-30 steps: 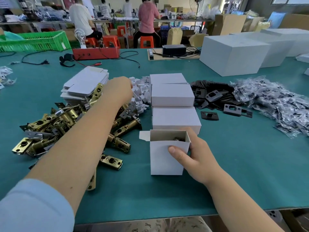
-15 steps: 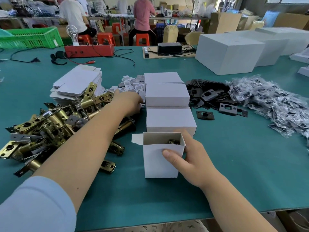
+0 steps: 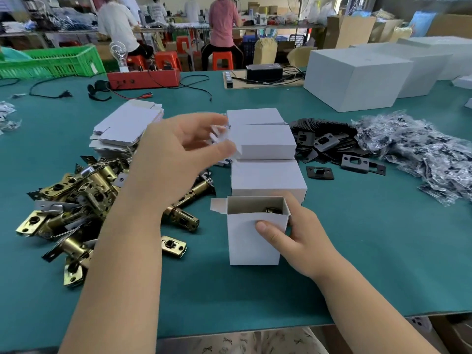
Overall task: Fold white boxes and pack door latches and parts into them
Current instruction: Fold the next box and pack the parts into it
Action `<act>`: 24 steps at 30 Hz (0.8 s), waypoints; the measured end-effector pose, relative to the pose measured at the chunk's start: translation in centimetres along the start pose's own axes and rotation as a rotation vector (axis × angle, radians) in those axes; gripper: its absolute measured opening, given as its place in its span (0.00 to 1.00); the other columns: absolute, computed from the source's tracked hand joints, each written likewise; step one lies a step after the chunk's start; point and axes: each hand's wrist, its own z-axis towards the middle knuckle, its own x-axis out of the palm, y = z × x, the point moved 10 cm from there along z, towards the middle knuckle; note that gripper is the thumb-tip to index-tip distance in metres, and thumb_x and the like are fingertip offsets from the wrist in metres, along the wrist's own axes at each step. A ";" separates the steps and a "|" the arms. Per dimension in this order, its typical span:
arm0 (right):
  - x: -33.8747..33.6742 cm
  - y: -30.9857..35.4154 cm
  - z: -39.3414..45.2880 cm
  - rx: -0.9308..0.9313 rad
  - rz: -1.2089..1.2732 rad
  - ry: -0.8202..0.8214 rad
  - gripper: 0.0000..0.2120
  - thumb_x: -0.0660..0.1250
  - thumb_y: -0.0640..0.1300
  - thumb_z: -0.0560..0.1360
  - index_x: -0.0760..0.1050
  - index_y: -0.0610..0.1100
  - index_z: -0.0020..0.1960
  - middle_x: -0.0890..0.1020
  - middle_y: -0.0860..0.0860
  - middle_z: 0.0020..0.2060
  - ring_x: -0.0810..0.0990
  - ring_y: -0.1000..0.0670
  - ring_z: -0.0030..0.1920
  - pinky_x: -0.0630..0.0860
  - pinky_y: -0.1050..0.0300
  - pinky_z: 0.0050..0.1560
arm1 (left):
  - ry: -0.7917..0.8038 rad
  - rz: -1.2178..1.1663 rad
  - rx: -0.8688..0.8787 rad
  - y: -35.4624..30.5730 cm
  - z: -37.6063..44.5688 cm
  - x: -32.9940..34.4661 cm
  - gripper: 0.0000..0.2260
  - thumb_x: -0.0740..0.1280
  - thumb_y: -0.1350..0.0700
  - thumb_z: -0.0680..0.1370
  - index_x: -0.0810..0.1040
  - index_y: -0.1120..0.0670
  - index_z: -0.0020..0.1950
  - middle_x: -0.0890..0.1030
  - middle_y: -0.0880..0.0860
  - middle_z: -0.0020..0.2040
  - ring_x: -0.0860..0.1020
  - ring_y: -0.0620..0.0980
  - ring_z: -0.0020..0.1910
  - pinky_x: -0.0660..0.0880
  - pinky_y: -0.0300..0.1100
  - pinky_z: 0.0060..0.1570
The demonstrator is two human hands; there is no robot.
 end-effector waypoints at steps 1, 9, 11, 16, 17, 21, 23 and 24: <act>0.0 0.0 0.0 -0.001 0.000 -0.004 0.23 0.61 0.69 0.69 0.71 0.51 0.50 0.81 0.38 0.41 0.78 0.37 0.41 0.75 0.36 0.43 | 0.083 -0.002 0.018 -0.8 -0.7 1.0 0.14 0.76 0.53 0.72 0.81 0.42 0.56 0.85 0.43 0.46 0.83 0.43 0.44 0.77 0.30 0.47; -0.3 0.5 0.0 -0.039 0.003 -0.023 0.15 0.62 0.66 0.71 0.70 0.61 0.54 0.82 0.55 0.44 0.80 0.41 0.42 0.76 0.40 0.43 | 0.265 0.386 0.077 -0.2 -3.2 3.6 0.17 0.71 0.47 0.73 0.78 0.38 0.62 0.76 0.25 0.42 0.77 0.32 0.46 0.67 0.20 0.46; -0.2 0.5 -0.1 -0.041 0.011 -0.025 0.16 0.62 0.66 0.71 0.71 0.60 0.54 0.82 0.55 0.45 0.80 0.42 0.42 0.76 0.40 0.44 | 0.295 0.392 0.100 -0.3 -3.3 3.6 0.16 0.71 0.48 0.74 0.78 0.37 0.61 0.75 0.24 0.43 0.78 0.34 0.43 0.68 0.22 0.45; -0.2 0.3 -0.1 -0.037 0.003 -0.027 0.14 0.62 0.66 0.70 0.71 0.63 0.53 0.82 0.59 0.45 0.80 0.44 0.42 0.77 0.41 0.43 | 0.187 0.390 0.143 -1.0 -3.3 2.5 0.09 0.70 0.40 0.71 0.82 0.38 0.50 0.78 0.34 0.42 0.74 0.42 0.36 0.68 0.27 0.37; -0.2 0.1 -0.1 -0.025 0.004 -0.031 0.15 0.62 0.66 0.70 0.71 0.62 0.53 0.82 0.59 0.45 0.80 0.47 0.42 0.77 0.43 0.43 | 0.162 0.353 0.140 -1.1 -3.3 2.3 0.07 0.69 0.40 0.71 0.83 0.39 0.46 0.79 0.39 0.38 0.73 0.42 0.33 0.68 0.28 0.34; -0.2 -0.1 0.0 -0.019 -0.006 -0.030 0.17 0.63 0.65 0.70 0.72 0.60 0.55 0.82 0.61 0.46 0.80 0.51 0.45 0.78 0.49 0.45 | 0.150 0.474 0.171 -1.3 -3.5 3.2 0.14 0.66 0.40 0.73 0.85 0.48 0.40 0.76 0.50 0.28 0.73 0.48 0.31 0.69 0.40 0.29; -0.2 -0.1 -0.1 -0.018 0.003 -0.029 0.16 0.63 0.65 0.70 0.72 0.60 0.55 0.81 0.64 0.48 0.80 0.54 0.47 0.77 0.54 0.46 | 0.110 0.526 0.166 -1.3 -3.5 3.2 0.15 0.65 0.39 0.72 0.84 0.48 0.41 0.77 0.50 0.28 0.73 0.49 0.32 0.70 0.44 0.30; -0.2 -0.1 -0.1 -0.019 0.004 -0.030 0.16 0.62 0.65 0.70 0.72 0.60 0.55 0.81 0.64 0.48 0.80 0.56 0.48 0.76 0.56 0.46 | 0.085 0.519 0.168 -1.5 -3.5 3.0 0.13 0.66 0.40 0.73 0.84 0.47 0.41 0.76 0.49 0.27 0.72 0.49 0.31 0.69 0.43 0.29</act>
